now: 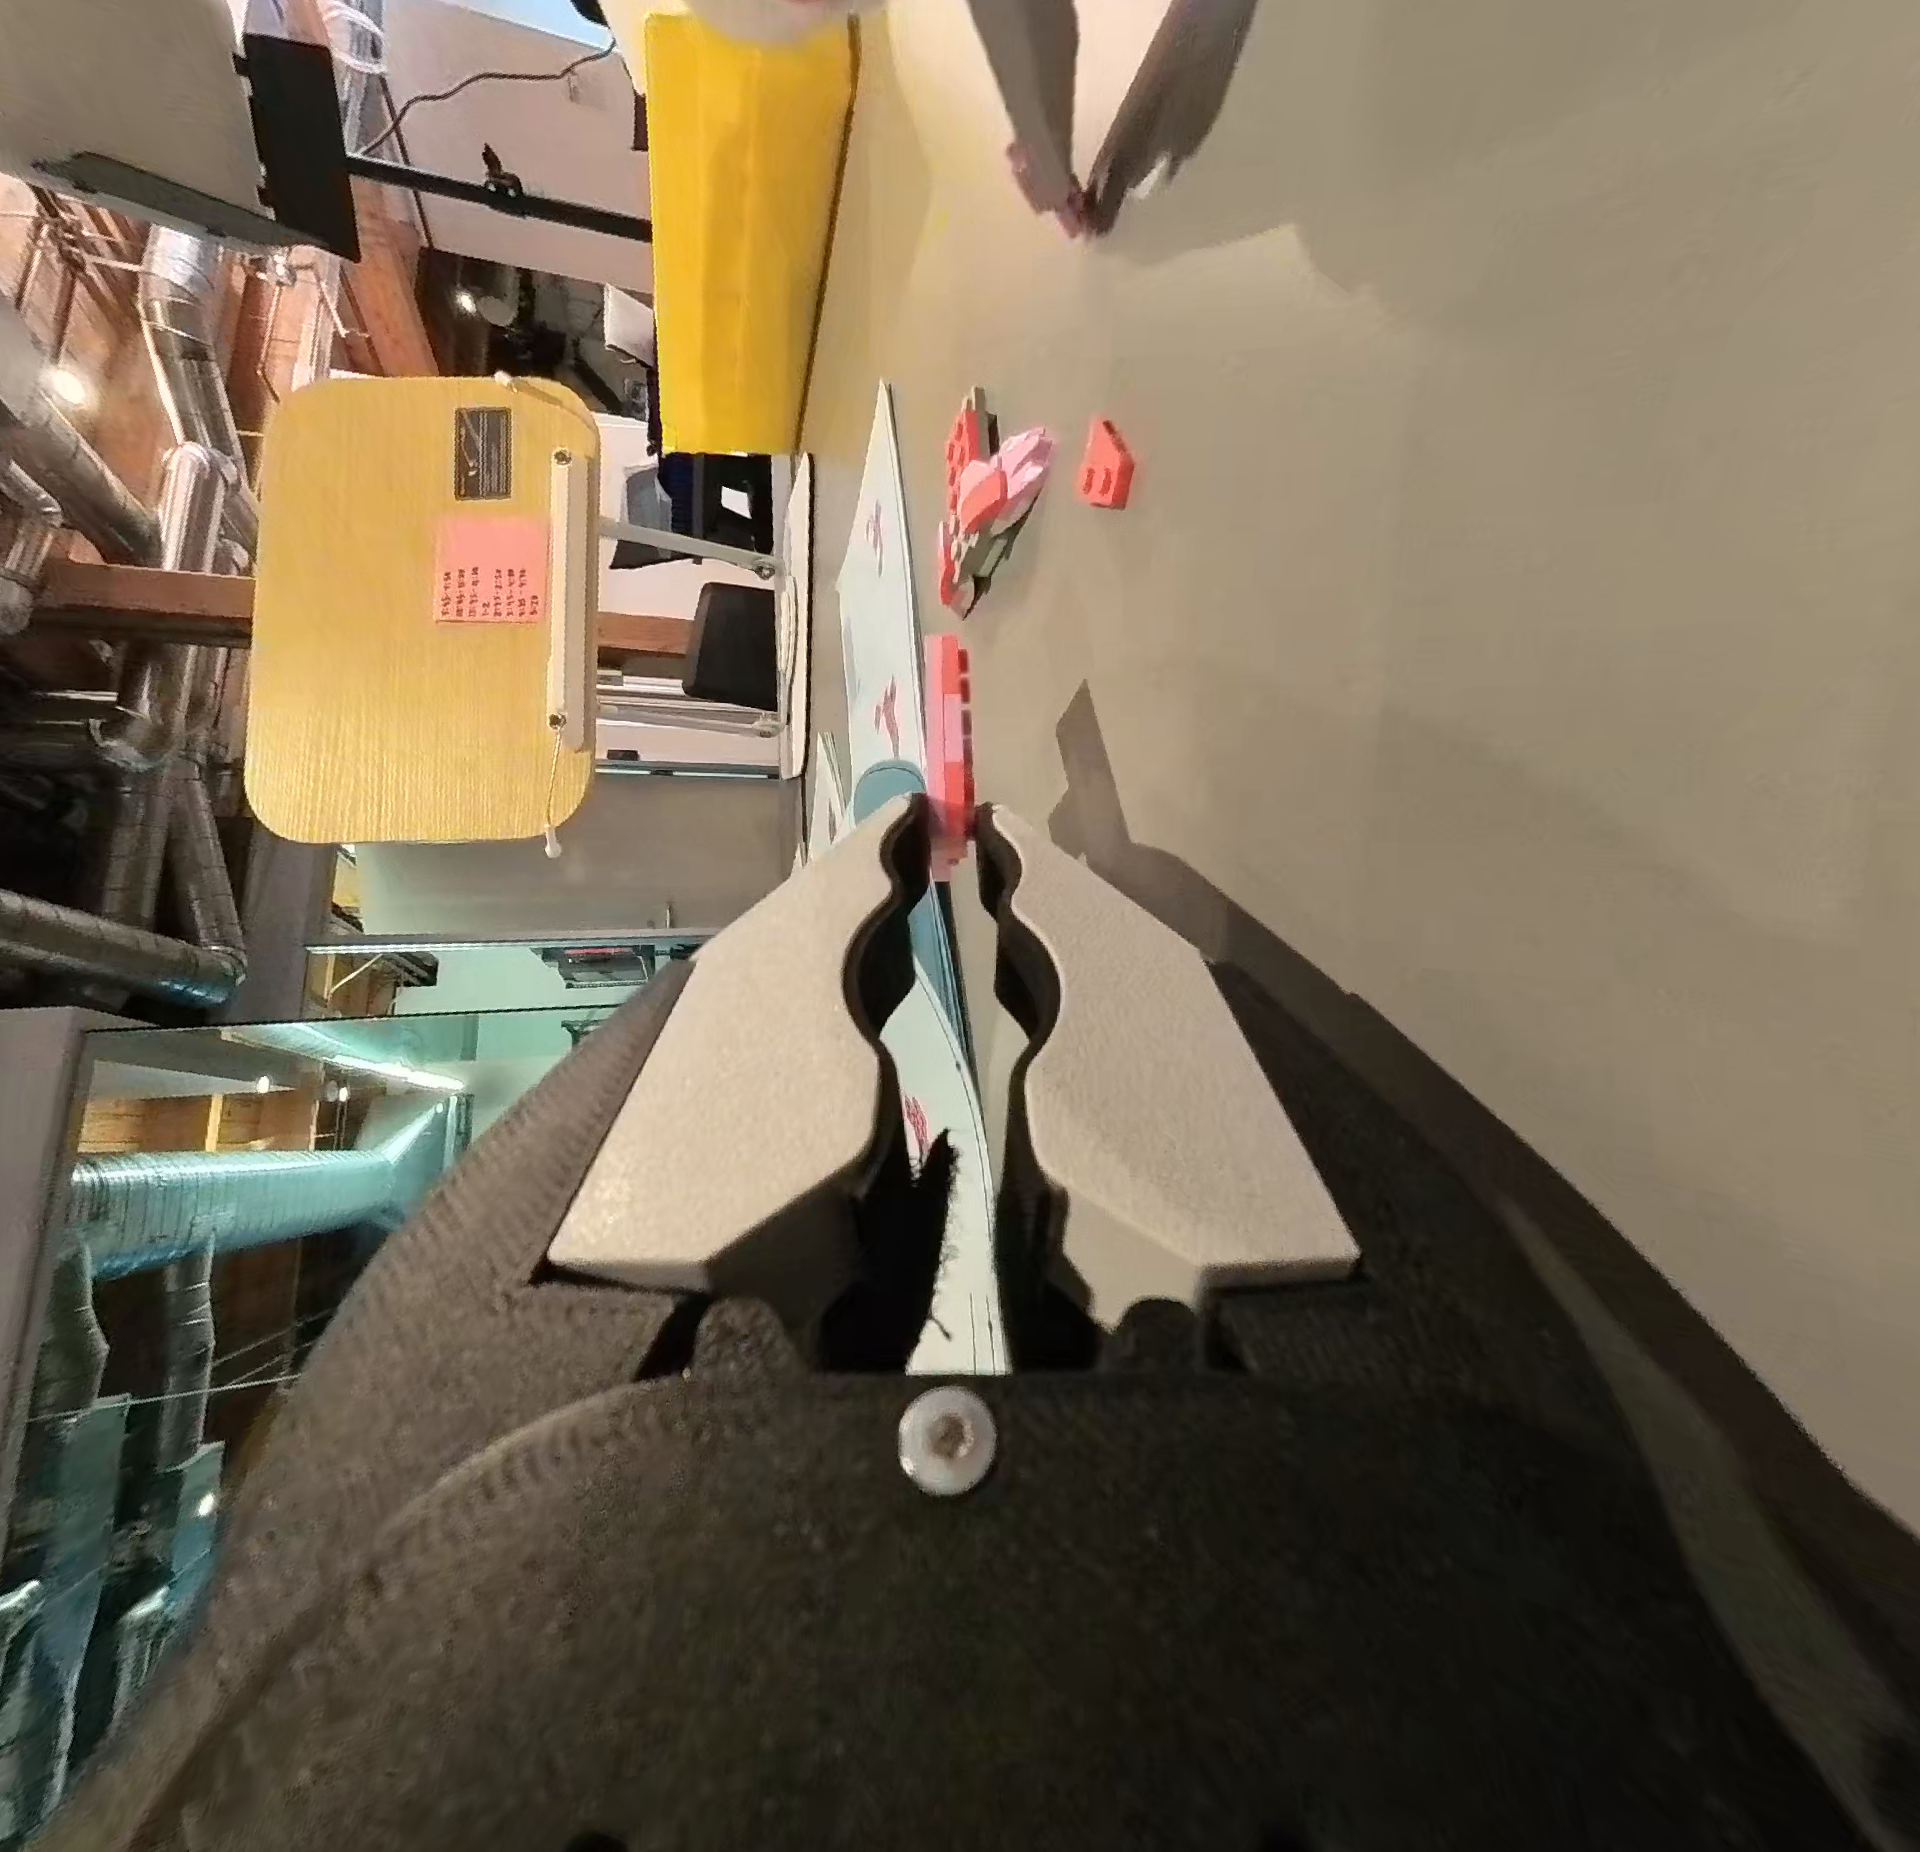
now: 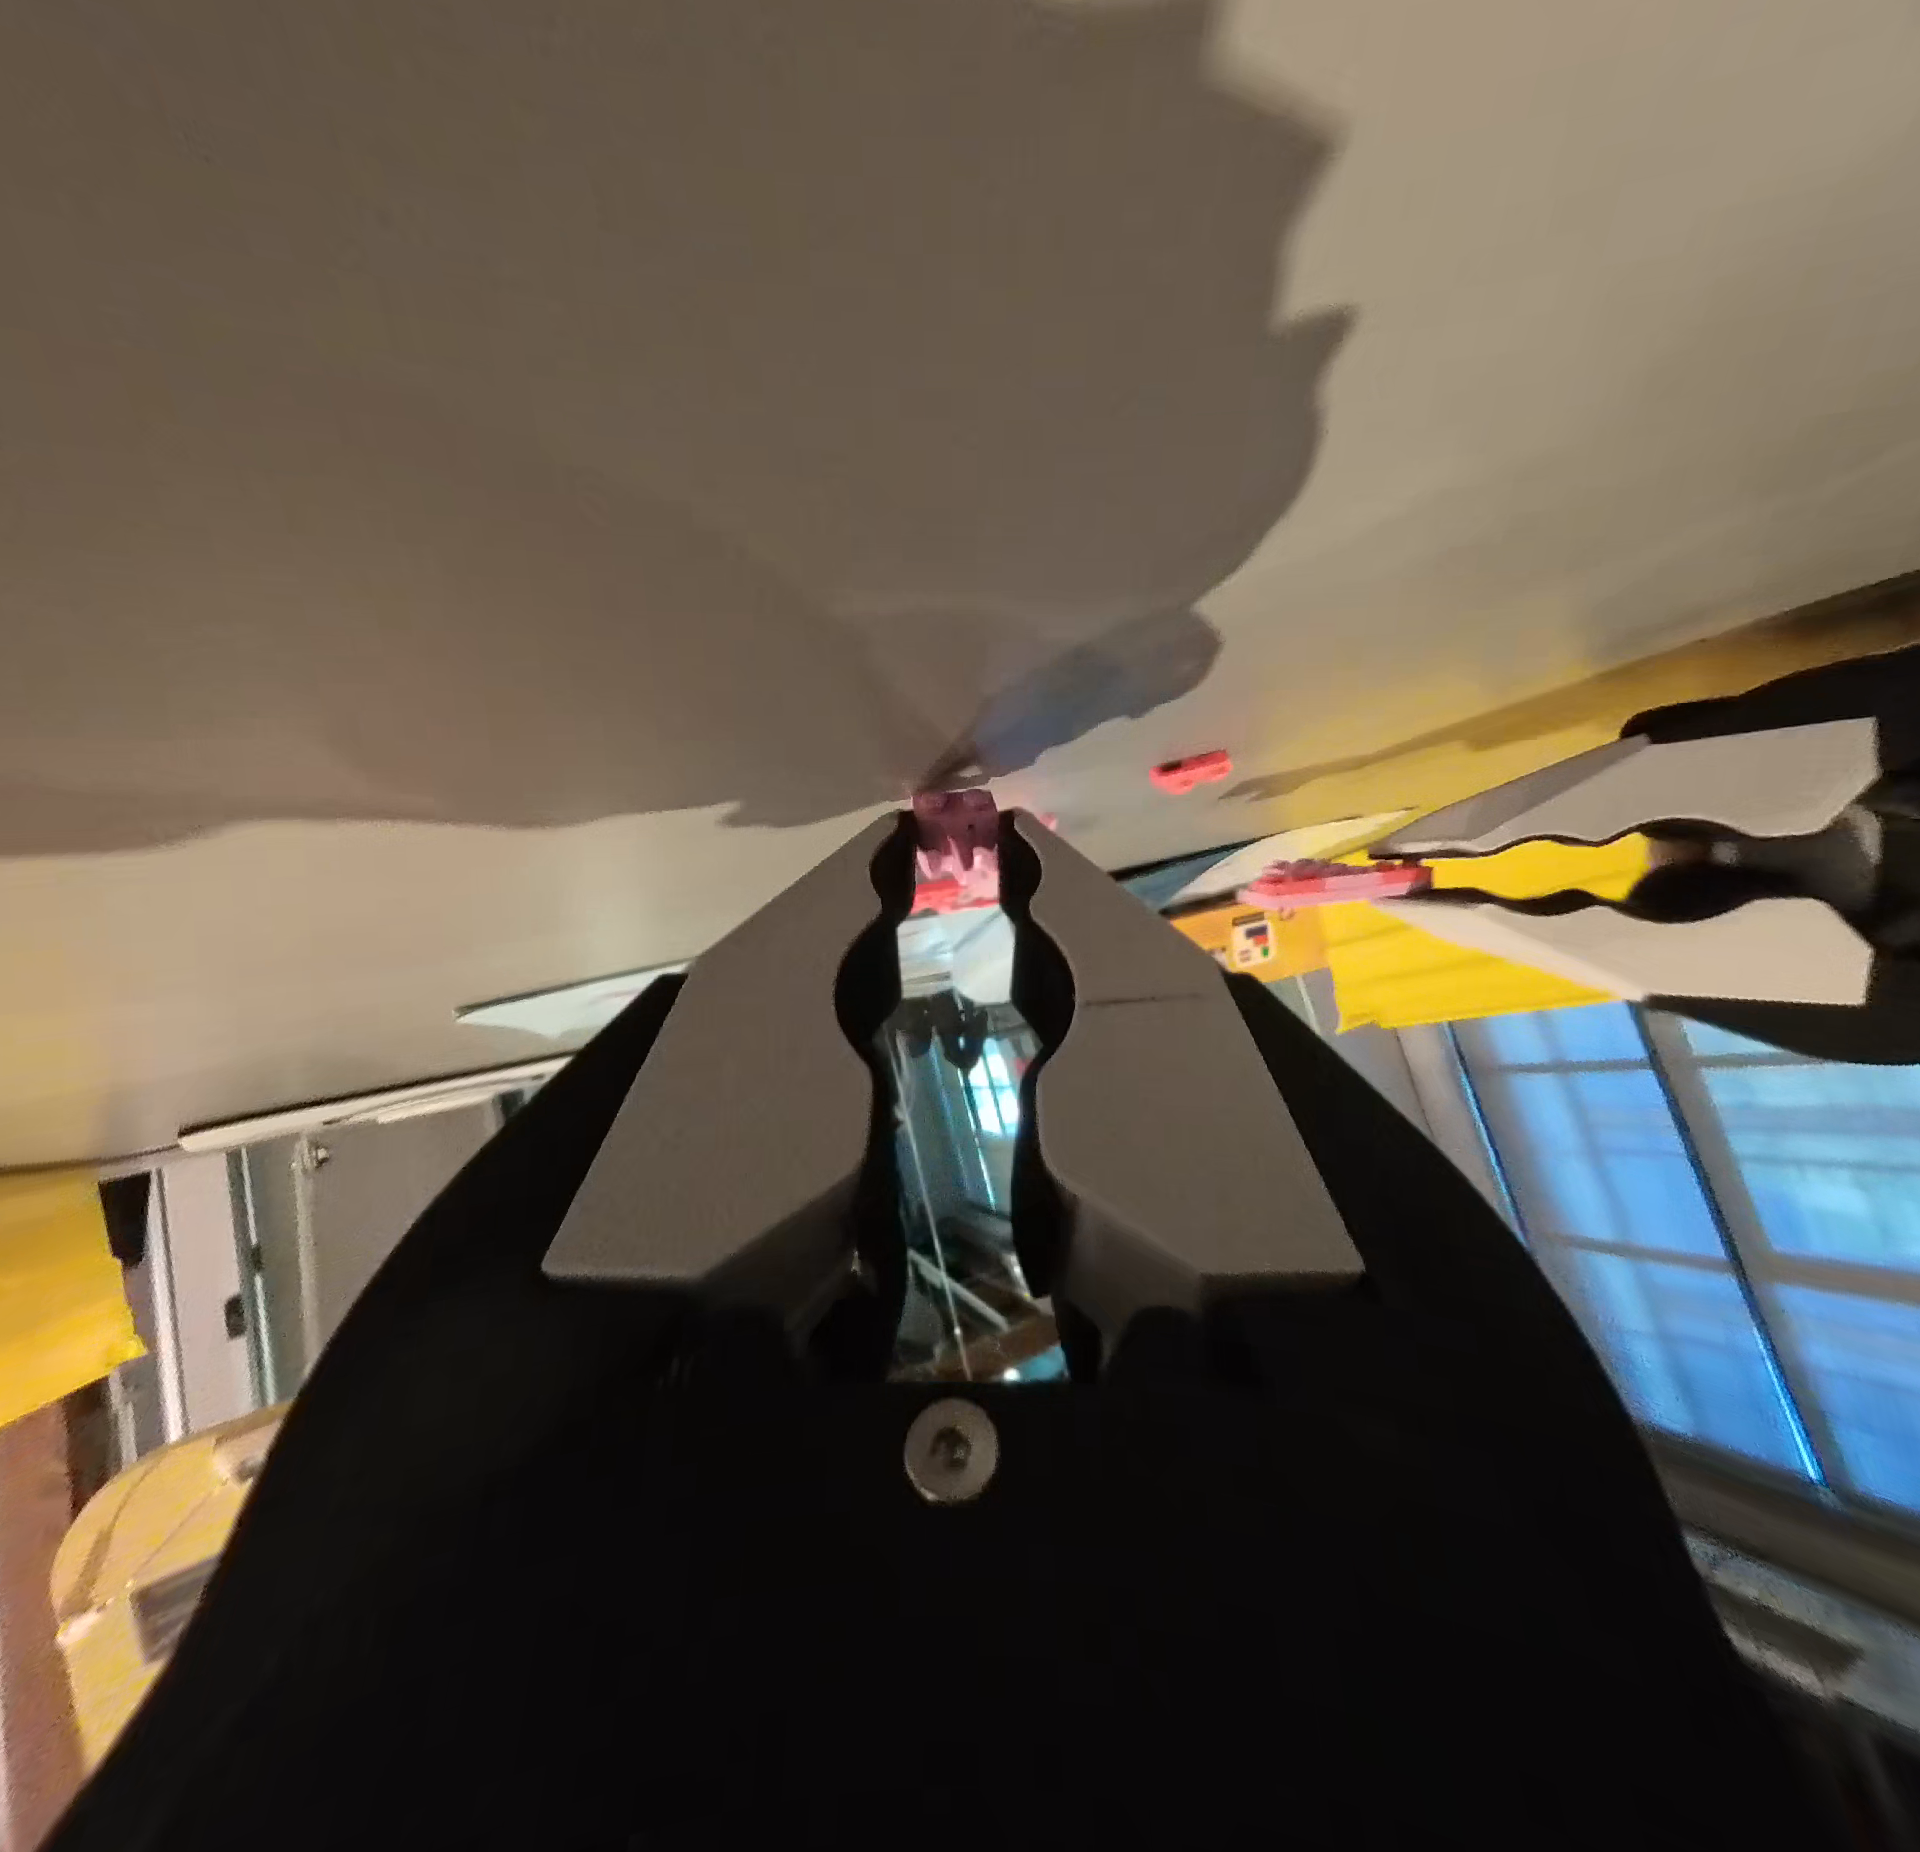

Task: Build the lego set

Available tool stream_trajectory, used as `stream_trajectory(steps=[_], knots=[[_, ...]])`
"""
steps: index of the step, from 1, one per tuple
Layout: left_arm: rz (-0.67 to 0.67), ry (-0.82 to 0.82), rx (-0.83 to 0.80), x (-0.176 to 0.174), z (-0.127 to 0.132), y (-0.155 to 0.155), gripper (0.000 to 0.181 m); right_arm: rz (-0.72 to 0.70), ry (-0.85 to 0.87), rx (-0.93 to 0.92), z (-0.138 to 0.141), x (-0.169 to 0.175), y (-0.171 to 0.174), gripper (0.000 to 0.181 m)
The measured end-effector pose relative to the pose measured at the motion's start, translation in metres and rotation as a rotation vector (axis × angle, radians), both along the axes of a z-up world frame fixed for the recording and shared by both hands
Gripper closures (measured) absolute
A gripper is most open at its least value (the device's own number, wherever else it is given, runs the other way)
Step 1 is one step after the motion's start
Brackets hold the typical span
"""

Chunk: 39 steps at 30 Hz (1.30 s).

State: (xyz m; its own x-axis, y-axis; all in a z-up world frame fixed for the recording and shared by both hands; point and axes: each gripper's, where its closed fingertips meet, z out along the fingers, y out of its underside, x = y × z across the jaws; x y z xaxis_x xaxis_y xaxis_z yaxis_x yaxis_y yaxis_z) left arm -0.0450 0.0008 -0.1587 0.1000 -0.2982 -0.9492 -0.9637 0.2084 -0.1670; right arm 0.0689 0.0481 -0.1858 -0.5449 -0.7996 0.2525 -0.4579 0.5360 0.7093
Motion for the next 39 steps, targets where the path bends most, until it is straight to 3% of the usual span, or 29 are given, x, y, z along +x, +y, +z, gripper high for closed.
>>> stream_trajectory(steps=[5, 7, 10, 12, 14, 17, 20, 23, 26, 31, 35, 39], knots=[[0.000, -0.019, -0.012, 0.001, 0.000, -0.002, 0.174, 0.041, -0.040, -0.041, -0.004, 0.007, -0.020, 0.172], [0.001, -0.013, -0.023, 0.001, -0.003, -0.004, 0.174, 0.000, -0.050, -0.069, -0.003, 0.013, -0.018, 0.163], [-0.006, -0.015, -0.029, 0.003, -0.004, -0.005, 0.174, -0.213, -0.025, -0.190, 0.004, 0.024, -0.009, 0.142], [-0.008, -0.019, -0.038, 0.003, -0.005, -0.006, 0.174, -0.367, 0.033, -0.331, 0.007, 0.032, -0.007, 0.142], [-0.014, -0.022, -0.038, 0.005, -0.005, -0.007, 0.174, -0.622, 0.191, -0.557, 0.014, 0.030, -0.001, 0.151], [-0.024, -0.037, -0.026, 0.008, -0.001, -0.008, 0.174, -1.196, 0.358, -1.232, 0.017, 0.023, -0.010, 0.148], [-0.039, -0.051, -0.004, 0.011, 0.003, -0.010, 0.174, -1.389, 0.428, -1.755, 0.029, 0.012, -0.018, 0.149], [-0.057, -0.043, 0.023, 0.015, 0.005, -0.012, 0.174, -1.481, 0.384, -1.969, 0.021, 0.012, -0.013, 0.153], [-0.064, -0.033, 0.044, 0.017, 0.007, -0.014, 0.174, -1.529, 0.299, -2.090, 0.013, 0.008, -0.014, 0.151], [-0.058, -0.039, 0.045, 0.015, 0.007, -0.013, 0.174, -1.547, 0.269, -1.998, -0.003, 0.005, -0.014, 0.151], [-0.063, -0.024, 0.043, 0.017, 0.004, -0.014, 0.174, -1.541, 0.266, -1.979, -0.003, 0.004, -0.014, 0.166], [-0.065, -0.019, 0.058, 0.018, 0.004, -0.014, 0.174, -1.528, 0.234, -1.971, -0.002, 0.003, -0.013, 0.166]])
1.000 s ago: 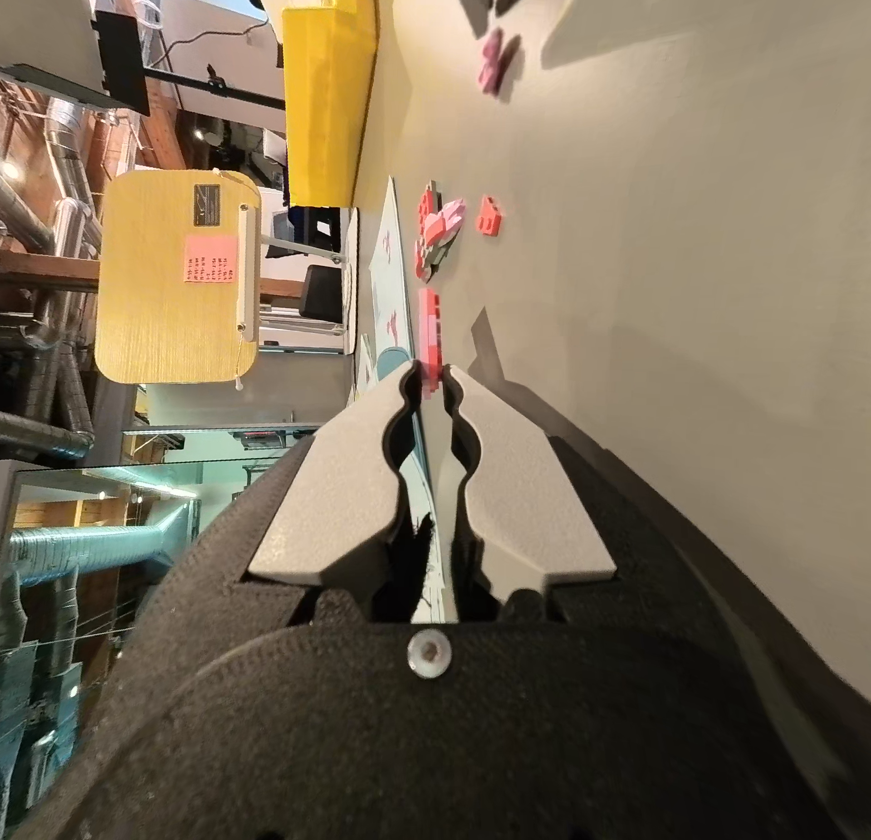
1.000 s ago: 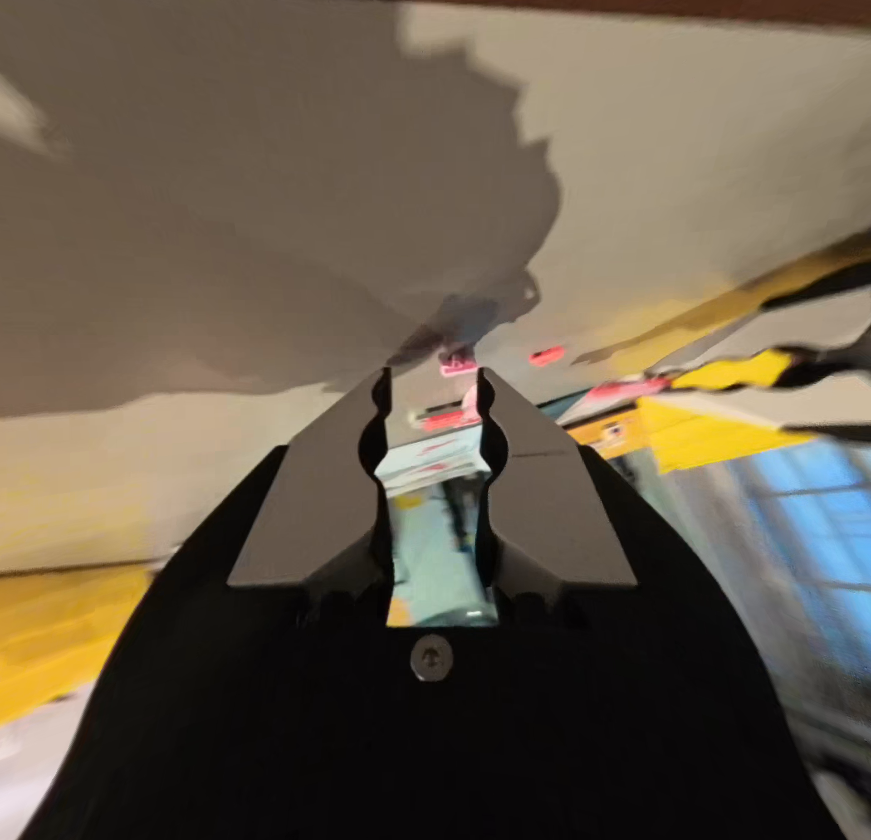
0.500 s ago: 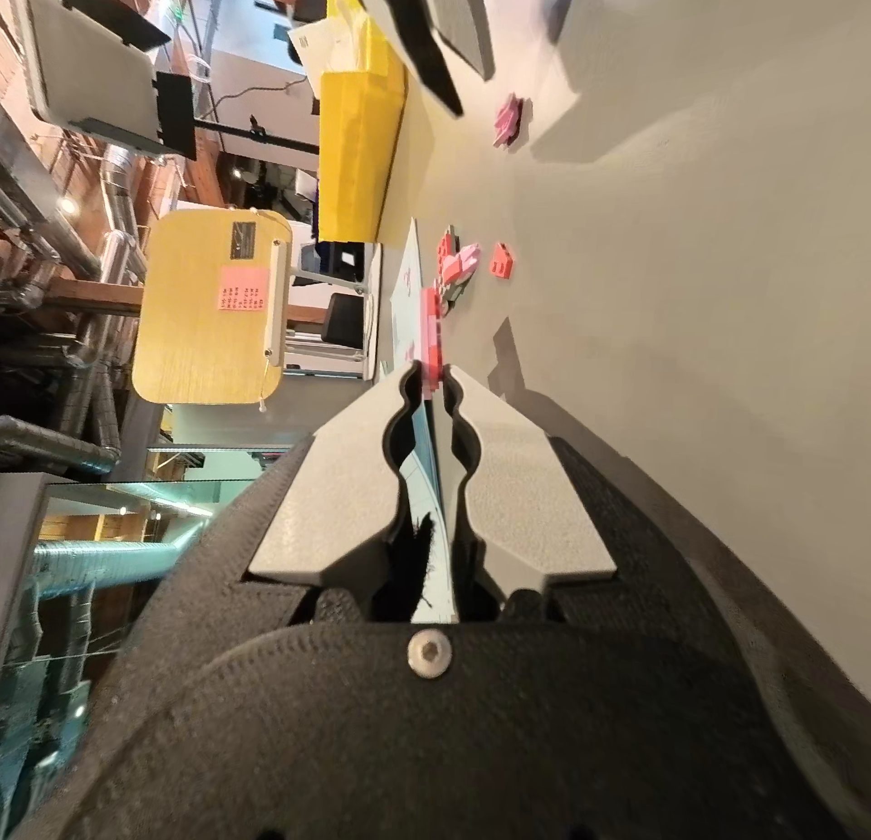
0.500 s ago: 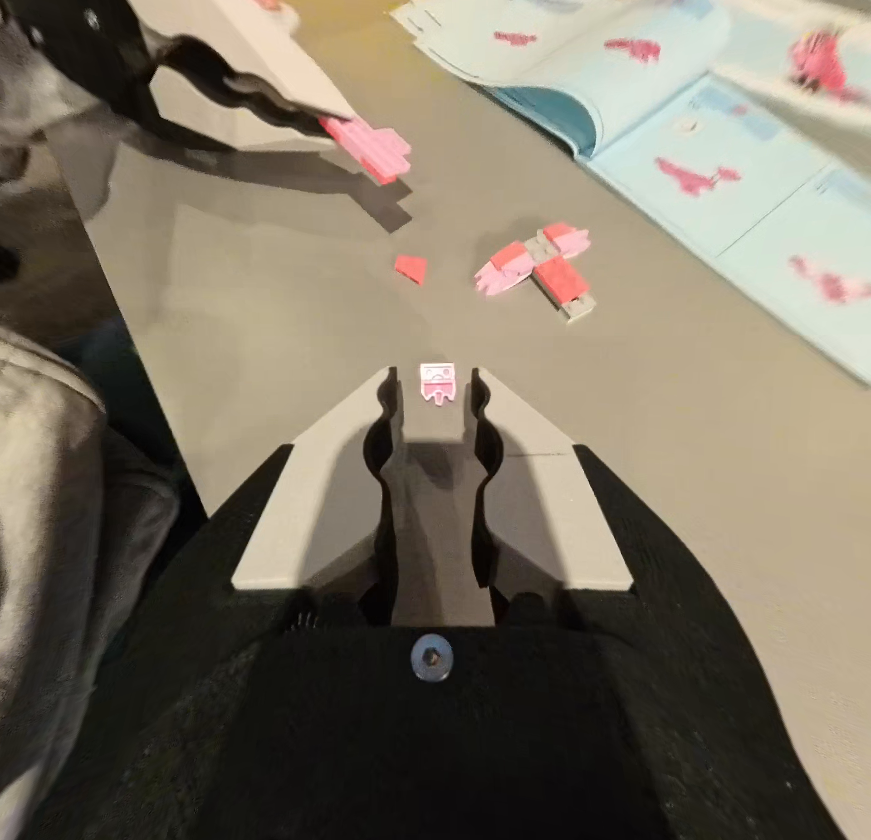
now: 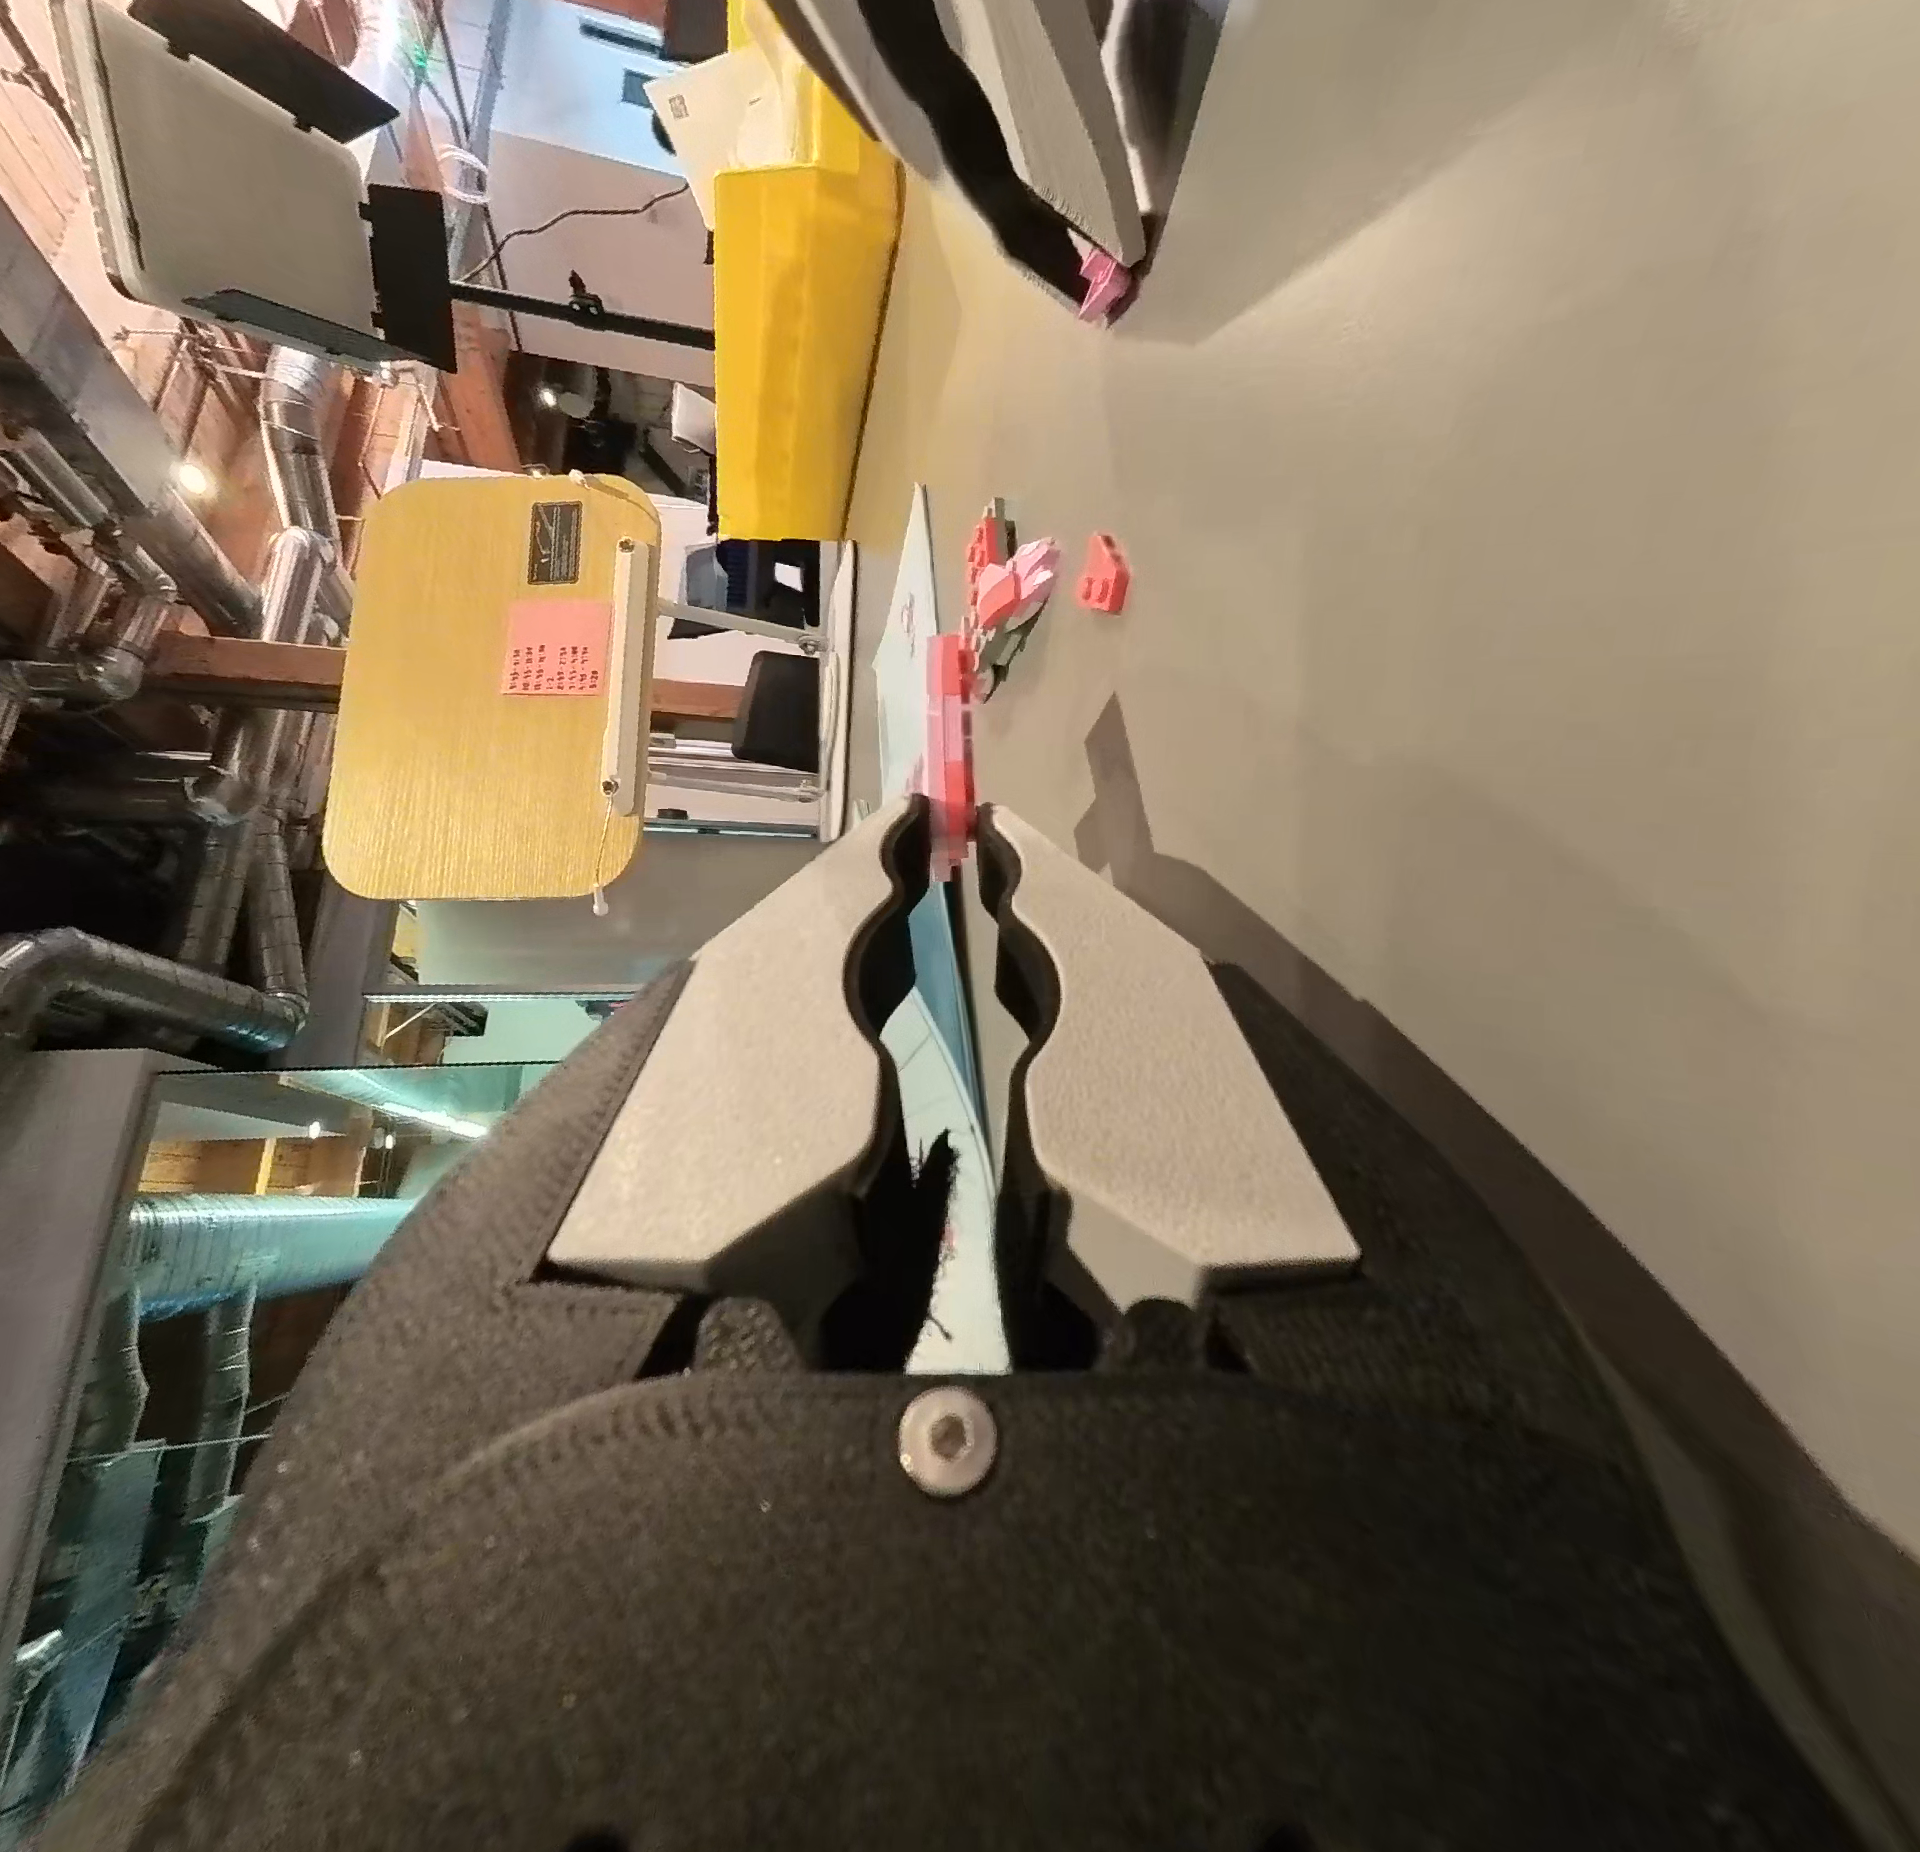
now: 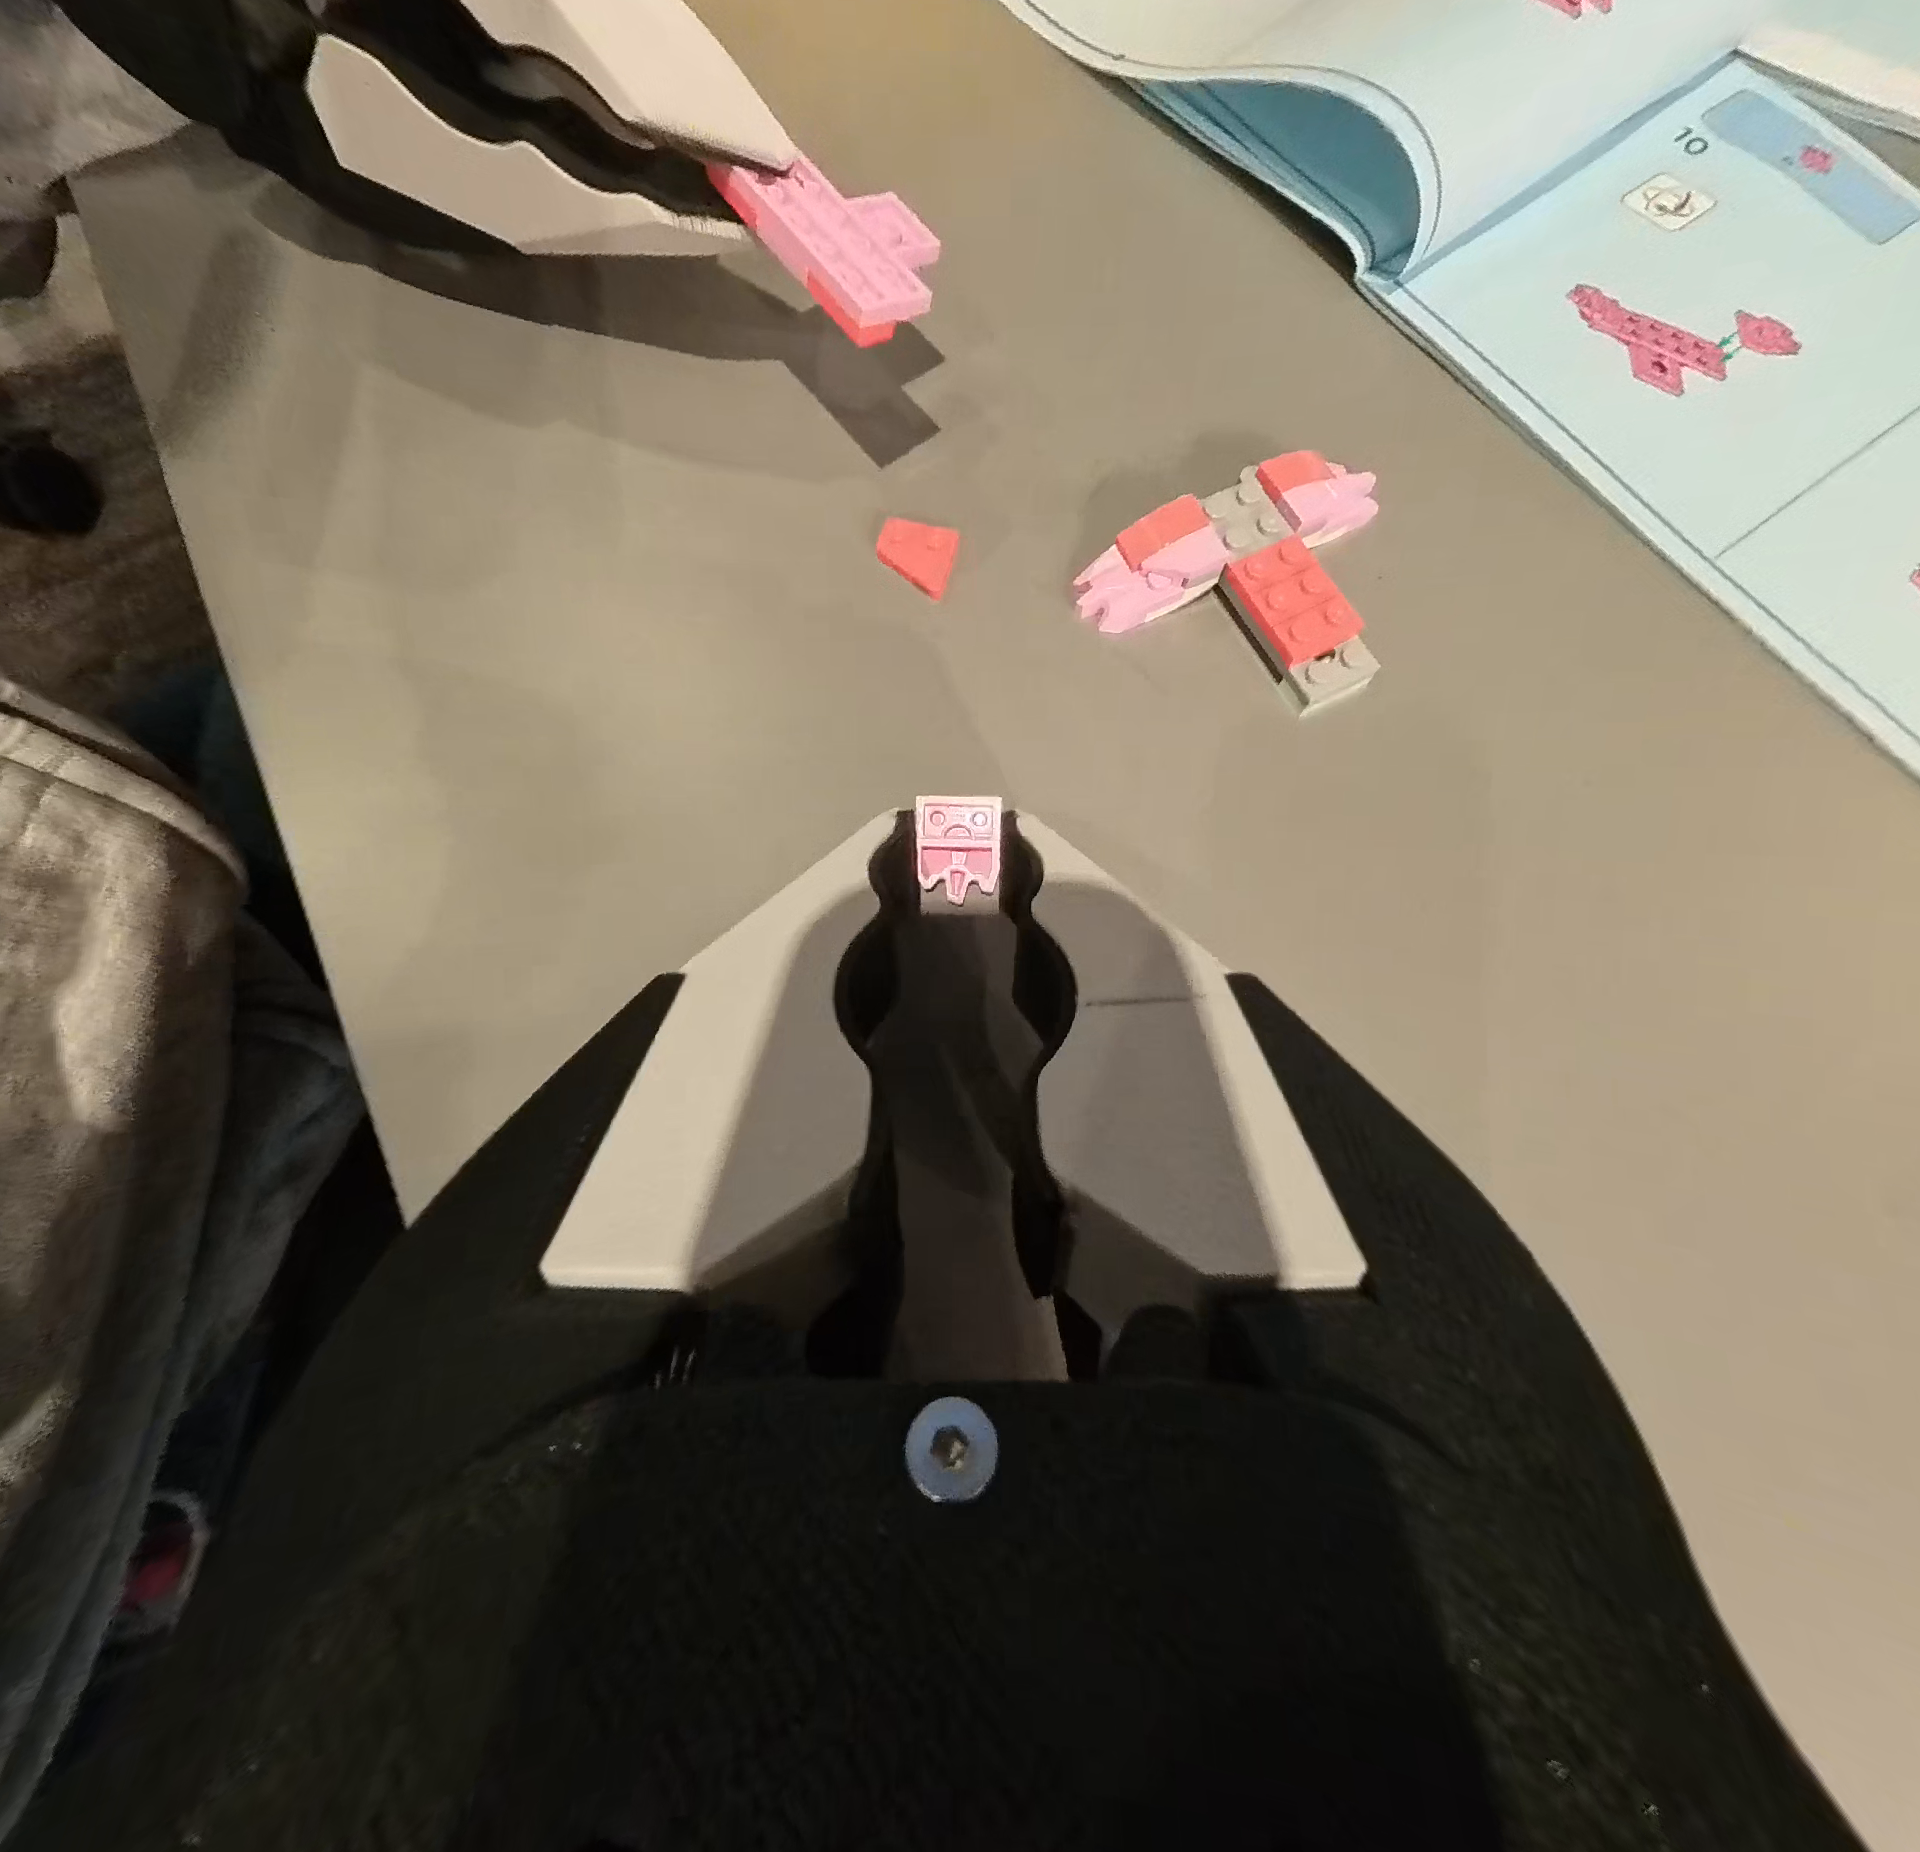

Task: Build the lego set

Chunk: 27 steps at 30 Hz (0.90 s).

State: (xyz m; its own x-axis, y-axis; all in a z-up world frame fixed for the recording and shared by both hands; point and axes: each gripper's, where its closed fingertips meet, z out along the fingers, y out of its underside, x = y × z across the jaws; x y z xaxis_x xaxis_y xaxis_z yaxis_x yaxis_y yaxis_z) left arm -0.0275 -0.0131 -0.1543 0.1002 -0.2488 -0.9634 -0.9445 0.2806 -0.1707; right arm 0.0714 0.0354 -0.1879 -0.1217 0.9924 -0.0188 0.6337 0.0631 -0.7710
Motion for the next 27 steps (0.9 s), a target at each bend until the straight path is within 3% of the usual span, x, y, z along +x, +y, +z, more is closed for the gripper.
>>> stream_trajectory(steps=[13, 18, 27], knots=[[-0.007, -0.041, 0.053, -0.002, 0.010, 0.001, 0.174, 0.423, 0.232, 0.097, 0.056, -0.075, -0.015, 0.167], [-0.004, -0.070, 0.064, -0.005, 0.015, 0.003, 0.174, 0.470, 0.288, 0.062, 0.072, -0.098, -0.014, 0.167], [-0.013, -0.061, 0.110, -0.002, 0.020, 0.006, 0.174, 0.473, 0.282, 0.020, 0.074, -0.086, -0.015, 0.167]])
